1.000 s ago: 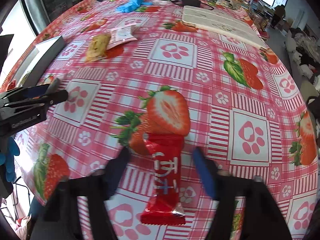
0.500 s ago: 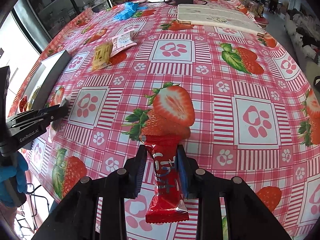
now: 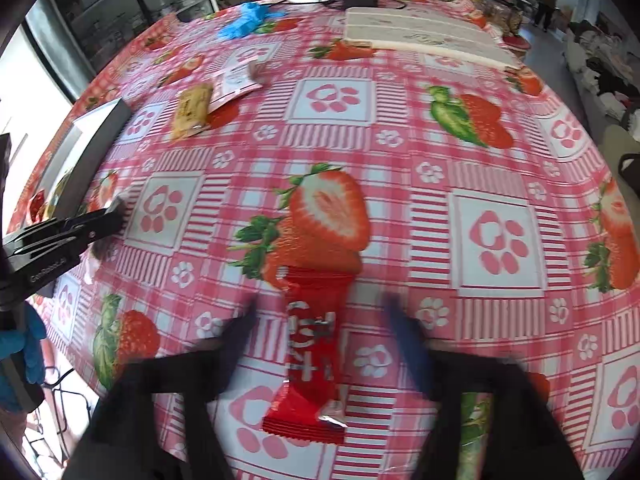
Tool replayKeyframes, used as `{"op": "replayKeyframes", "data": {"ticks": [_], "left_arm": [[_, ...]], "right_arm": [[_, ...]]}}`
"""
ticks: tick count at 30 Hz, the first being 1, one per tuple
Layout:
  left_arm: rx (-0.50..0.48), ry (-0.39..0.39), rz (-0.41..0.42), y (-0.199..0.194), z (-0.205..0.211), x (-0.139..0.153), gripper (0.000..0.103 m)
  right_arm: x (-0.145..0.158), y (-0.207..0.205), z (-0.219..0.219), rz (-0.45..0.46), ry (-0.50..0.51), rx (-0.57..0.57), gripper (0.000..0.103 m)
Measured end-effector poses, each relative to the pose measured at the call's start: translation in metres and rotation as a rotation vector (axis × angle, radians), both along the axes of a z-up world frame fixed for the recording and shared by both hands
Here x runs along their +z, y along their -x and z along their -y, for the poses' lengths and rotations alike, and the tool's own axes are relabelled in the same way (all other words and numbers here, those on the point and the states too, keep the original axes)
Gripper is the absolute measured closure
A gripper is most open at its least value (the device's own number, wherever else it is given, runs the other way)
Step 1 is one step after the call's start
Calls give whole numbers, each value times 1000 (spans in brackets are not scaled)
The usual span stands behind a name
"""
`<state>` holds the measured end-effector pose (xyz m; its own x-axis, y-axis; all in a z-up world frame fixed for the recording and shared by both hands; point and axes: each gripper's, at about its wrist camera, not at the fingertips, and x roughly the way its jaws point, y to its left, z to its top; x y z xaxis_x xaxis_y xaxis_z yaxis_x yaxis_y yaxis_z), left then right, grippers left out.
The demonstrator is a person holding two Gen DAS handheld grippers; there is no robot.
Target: Organize snacks
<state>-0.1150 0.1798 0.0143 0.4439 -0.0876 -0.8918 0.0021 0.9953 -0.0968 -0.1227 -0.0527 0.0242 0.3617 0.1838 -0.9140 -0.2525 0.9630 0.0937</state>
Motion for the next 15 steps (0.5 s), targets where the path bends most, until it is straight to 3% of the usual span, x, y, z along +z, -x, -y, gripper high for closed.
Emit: {"op": "replayKeyframes", "data": {"ticks": [3, 5, 6, 8, 10, 15], "left_arm": [[15, -43, -8, -2, -1, 0, 71], [31, -85, -20, -5, -2, -1, 35], [42, -93, -23, -5, -3, -2, 30], [41, -84, -38, -6, -5, -5, 27], [36, -96, -42, -5, -5, -6, 26], [43, -104, -64, -4, 4, -8, 18]], "right_arm": [[2, -1, 5, 0, 5, -19, 17], [-2, -2, 7, -21, 9, -29, 16], [-5, -3, 7, -36, 17, -33, 17], [-9, -1, 3, -36, 49, -26, 15], [-13, 2, -6, -36, 83, -4, 2], [-19, 6, -18, -26, 116, 21, 1]]}}
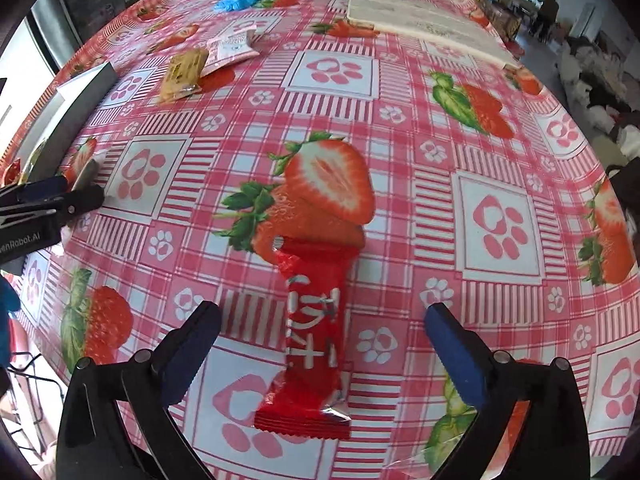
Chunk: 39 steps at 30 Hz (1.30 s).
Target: Organize snacks
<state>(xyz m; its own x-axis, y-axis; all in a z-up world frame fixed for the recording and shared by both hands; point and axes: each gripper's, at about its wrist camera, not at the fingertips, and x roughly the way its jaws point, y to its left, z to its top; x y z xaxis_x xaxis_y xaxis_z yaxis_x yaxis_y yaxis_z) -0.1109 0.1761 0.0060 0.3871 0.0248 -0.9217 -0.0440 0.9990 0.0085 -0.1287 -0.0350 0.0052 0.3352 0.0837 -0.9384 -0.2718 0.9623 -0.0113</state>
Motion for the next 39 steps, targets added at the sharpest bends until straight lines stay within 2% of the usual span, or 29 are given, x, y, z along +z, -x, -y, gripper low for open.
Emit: {"op": "replayKeyframes", "data": {"ticks": [3, 4, 5, 7, 28, 35, 39], "left_arm": [[12, 0, 6, 3, 3, -3, 9], [12, 13, 1, 4, 3, -5, 1], [8, 11, -2, 5, 4, -7, 0], [-1, 7, 20, 9, 5, -7, 0], [-4, 10, 30, 11, 5, -7, 0], [-8, 8, 13, 8, 5, -7, 0], [-13, 7, -18, 2, 8, -7, 0]], "right_arm": [[-1, 1, 0, 6, -4, 2, 1], [-1, 1, 0, 12, -5, 3, 1], [-1, 2, 0, 17, -7, 4, 1], [0, 4, 0, 28, -13, 2, 1], [1, 10, 2, 70, -23, -2, 1], [0, 8, 2, 50, -18, -1, 1], [0, 1, 0, 0, -4, -4, 1]]}}
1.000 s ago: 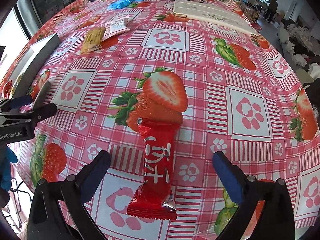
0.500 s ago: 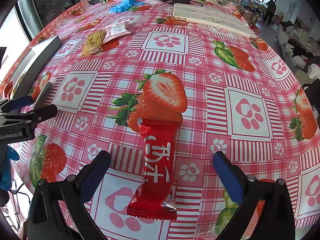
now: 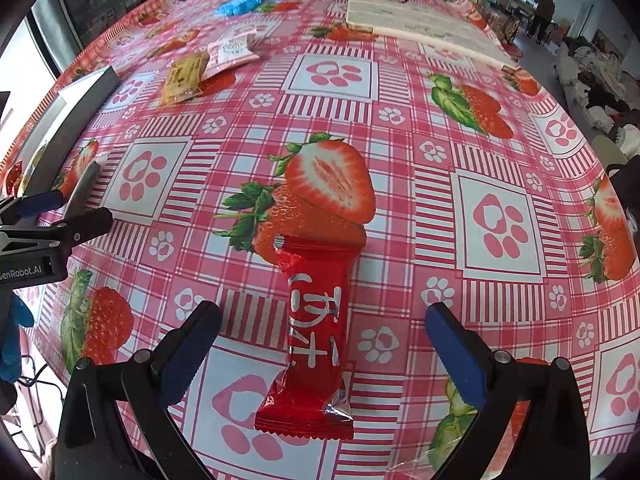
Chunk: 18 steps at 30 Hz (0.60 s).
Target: Organize snacks
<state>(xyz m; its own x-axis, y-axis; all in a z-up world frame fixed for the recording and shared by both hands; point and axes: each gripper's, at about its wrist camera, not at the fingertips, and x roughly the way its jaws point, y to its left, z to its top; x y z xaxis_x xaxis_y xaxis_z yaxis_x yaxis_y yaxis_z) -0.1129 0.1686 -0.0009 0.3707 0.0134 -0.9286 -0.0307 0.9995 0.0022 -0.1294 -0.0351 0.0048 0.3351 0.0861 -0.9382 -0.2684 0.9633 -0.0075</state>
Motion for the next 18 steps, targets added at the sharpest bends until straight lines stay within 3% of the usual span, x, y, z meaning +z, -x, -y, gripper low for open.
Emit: {"op": "replayKeyframes", "data": {"ticks": [4, 6, 9, 11, 13, 16, 18], "left_arm": [[-17, 1, -13, 0, 3, 0, 2], [-41, 1, -9, 2, 5, 1, 5], [-74, -1, -2, 4, 10, 4, 14], [-83, -2, 10, 5, 14, 7, 28], [-82, -1, 24, 6, 17, 9, 40], [-84, -5, 34, 8, 21, 11, 63], [-87, -4, 34, 9, 21, 12, 68]], "right_arm": [[0, -2, -2, -42, 15, -8, 1], [2, 1, -3, -44, 11, -7, 9], [8, 8, -4, -36, 6, 5, 30], [12, 11, -4, -35, 4, 14, 47], [15, 12, -3, -32, 4, 17, 78], [15, 14, -3, -30, 10, 24, 79], [14, 13, -4, -29, 21, 30, 79]]}}
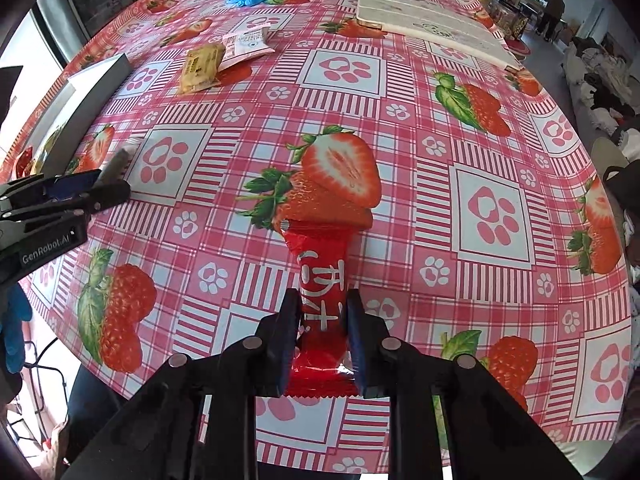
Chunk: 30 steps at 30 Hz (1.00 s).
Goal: Organize snacks
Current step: 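Lift and carry the stick snack and red wrapper over the white tray with both grippers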
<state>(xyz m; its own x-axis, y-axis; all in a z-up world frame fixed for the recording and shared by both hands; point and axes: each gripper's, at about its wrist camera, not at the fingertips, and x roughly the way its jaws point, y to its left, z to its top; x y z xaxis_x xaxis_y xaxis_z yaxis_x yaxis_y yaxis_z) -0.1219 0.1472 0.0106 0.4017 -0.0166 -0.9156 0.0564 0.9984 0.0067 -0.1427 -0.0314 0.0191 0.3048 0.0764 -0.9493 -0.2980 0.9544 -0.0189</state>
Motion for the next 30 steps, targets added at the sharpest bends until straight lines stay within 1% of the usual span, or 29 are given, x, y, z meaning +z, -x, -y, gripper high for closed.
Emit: {"op": "replayKeyframes", "data": {"ticks": [5, 10, 14, 19, 22, 25, 27, 28, 30], "left_arm": [[9, -4, -8, 3, 0, 0, 68], [11, -11, -12, 7, 0, 0, 68], [7, -29, -8, 8, 3, 0, 68], [13, -34, -7, 8, 3, 1, 68], [11, -49, -13, 6, 4, 1, 66], [3, -61, -11, 5, 7, 1, 66], [4, -51, -8, 6, 8, 1, 72], [4, -32, -10, 6, 7, 1, 79], [19, -22, -10, 7, 8, 1, 81]], "right_arm": [[-1, 0, -3, -2, 26, 18, 79], [-1, -3, -3, -20, 22, 17, 79], [-1, -3, -5, -18, 35, 21, 79], [-1, -3, -4, -15, 24, 11, 79], [-1, -4, -3, -18, 20, 14, 78], [-1, -5, -2, -17, 10, 8, 78], [-1, -4, -2, -11, 6, 7, 78], [-1, -3, -2, -4, 4, 6, 78], [0, 0, -1, 10, -1, 7, 79]]}}
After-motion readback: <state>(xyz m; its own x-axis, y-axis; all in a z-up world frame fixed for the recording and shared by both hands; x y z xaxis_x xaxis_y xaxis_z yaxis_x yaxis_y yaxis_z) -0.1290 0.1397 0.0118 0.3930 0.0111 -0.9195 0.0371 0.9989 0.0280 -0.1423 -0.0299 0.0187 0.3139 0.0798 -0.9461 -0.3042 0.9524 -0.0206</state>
